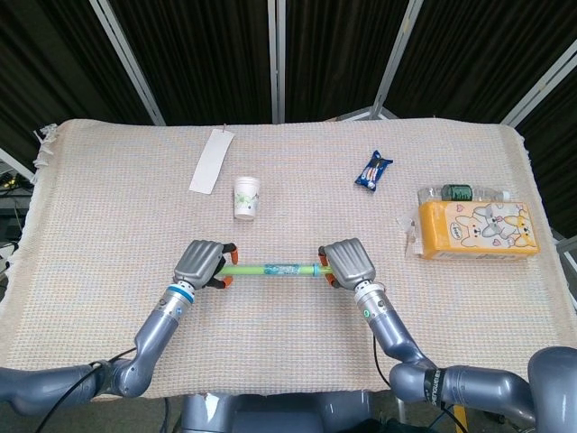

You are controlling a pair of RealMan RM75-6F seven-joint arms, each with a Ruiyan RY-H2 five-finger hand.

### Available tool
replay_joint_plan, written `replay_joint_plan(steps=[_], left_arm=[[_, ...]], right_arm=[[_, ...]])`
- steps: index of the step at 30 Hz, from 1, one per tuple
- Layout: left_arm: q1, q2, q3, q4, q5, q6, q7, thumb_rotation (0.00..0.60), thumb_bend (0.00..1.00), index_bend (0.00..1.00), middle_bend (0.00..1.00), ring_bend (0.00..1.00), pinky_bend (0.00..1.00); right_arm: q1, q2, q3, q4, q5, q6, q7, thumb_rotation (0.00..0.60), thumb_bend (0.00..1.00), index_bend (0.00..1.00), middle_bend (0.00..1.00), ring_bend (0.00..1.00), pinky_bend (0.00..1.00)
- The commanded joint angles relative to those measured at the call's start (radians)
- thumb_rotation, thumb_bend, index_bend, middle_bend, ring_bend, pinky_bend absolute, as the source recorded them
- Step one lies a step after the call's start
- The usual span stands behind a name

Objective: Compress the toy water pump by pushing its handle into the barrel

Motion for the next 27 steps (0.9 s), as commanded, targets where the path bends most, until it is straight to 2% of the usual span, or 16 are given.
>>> replay_joint_plan(steps=[1, 2, 3, 5, 11, 13, 16, 18, 19, 20, 21, 23, 25, 26, 27], left_arm=[[0.002, 0.004, 0.007, 0.005, 0.001, 0.002, -0.002, 0.6, 0.32, 0.39, 0.91, 0.85, 1.0], [0.005, 0.01, 0.013, 0.006, -0.008, 0.003, 0.005, 0.6, 0.25, 0.23, 0.9, 0.84, 1.0], [0.006, 0.016, 0.015, 0.004, -0.016, 0.006, 0.012, 0.6, 0.18, 0.12, 0.88, 0.83, 1.0], [0.011, 0.026, 0.019, -0.004, -0.028, 0.015, 0.019, 0.6, 0.13, 0.03, 0.86, 0.8, 0.98], [0.056, 0.078, 0.031, -0.038, -0.008, 0.064, -0.02, 0.6, 0.09, 0.0, 0.7, 0.71, 0.9], [0.092, 0.119, 0.032, -0.077, 0.017, 0.11, -0.059, 0.6, 0.08, 0.0, 0.62, 0.64, 0.82], [0.125, 0.159, 0.039, -0.116, 0.059, 0.156, -0.089, 0.6, 0.05, 0.0, 0.42, 0.46, 0.58], [0.164, 0.202, 0.045, -0.157, 0.102, 0.219, -0.11, 0.6, 0.02, 0.0, 0.21, 0.25, 0.33], [0.187, 0.228, 0.055, -0.181, 0.13, 0.256, -0.115, 0.6, 0.0, 0.0, 0.14, 0.16, 0.24], [0.202, 0.246, 0.062, -0.198, 0.147, 0.278, -0.117, 0.6, 0.0, 0.0, 0.06, 0.07, 0.12], [0.223, 0.27, 0.074, -0.221, 0.168, 0.307, -0.118, 0.6, 0.0, 0.0, 0.01, 0.02, 0.04], [0.255, 0.31, 0.092, -0.257, 0.198, 0.348, -0.115, 0.6, 0.0, 0.0, 0.0, 0.0, 0.0], [0.288, 0.349, 0.112, -0.289, 0.229, 0.389, -0.114, 0.6, 0.0, 0.0, 0.0, 0.0, 0.0], [0.309, 0.372, 0.126, -0.306, 0.253, 0.415, -0.117, 0.6, 0.0, 0.0, 0.0, 0.0, 0.0], [0.353, 0.405, 0.155, -0.326, 0.291, 0.473, -0.12, 0.6, 0.0, 0.0, 0.0, 0.0, 0.0]], right_arm=[[-0.005, 0.009, -0.007, 0.0, 0.007, 0.005, -0.003, 0.6, 0.11, 0.24, 1.0, 1.0, 1.0], [-0.01, 0.019, -0.012, -0.003, 0.003, 0.011, -0.001, 0.6, 0.03, 0.13, 1.0, 1.0, 1.0], [-0.016, 0.028, -0.017, -0.008, -0.007, 0.015, 0.004, 0.6, 0.01, 0.08, 1.0, 1.0, 1.0], [-0.027, 0.045, -0.026, -0.015, -0.025, 0.022, 0.018, 0.6, 0.0, 0.01, 1.0, 1.0, 1.0], [-0.08, 0.114, -0.062, -0.04, -0.117, 0.068, 0.082, 0.6, 0.0, 0.0, 0.98, 1.0, 1.0], [-0.118, 0.164, -0.078, -0.065, -0.172, 0.109, 0.131, 0.6, 0.0, 0.0, 0.96, 0.99, 1.0], [-0.153, 0.21, -0.093, -0.078, -0.24, 0.147, 0.189, 0.6, 0.0, 0.0, 0.91, 0.94, 1.0], [-0.192, 0.253, -0.108, -0.076, -0.311, 0.205, 0.246, 0.6, 0.0, 0.0, 0.81, 0.87, 0.98], [-0.217, 0.276, -0.119, -0.071, -0.355, 0.241, 0.284, 0.6, 0.0, 0.0, 0.72, 0.8, 0.91], [-0.233, 0.29, -0.126, -0.066, -0.383, 0.265, 0.311, 0.6, 0.0, 0.0, 0.62, 0.7, 0.79], [-0.254, 0.307, -0.136, -0.055, -0.42, 0.298, 0.347, 0.6, 0.0, 0.0, 0.54, 0.63, 0.68], [-0.289, 0.331, -0.15, -0.038, -0.469, 0.348, 0.399, 0.6, 0.0, 0.0, 0.27, 0.34, 0.34], [-0.324, 0.353, -0.163, -0.022, -0.506, 0.398, 0.439, 0.6, 0.0, 0.0, 0.08, 0.11, 0.11], [-0.345, 0.365, -0.172, -0.016, -0.526, 0.426, 0.459, 0.6, 0.0, 0.0, 0.02, 0.04, 0.03], [-0.39, 0.39, -0.187, -0.012, -0.535, 0.479, 0.475, 0.6, 0.0, 0.0, 0.0, 0.01, 0.01]])
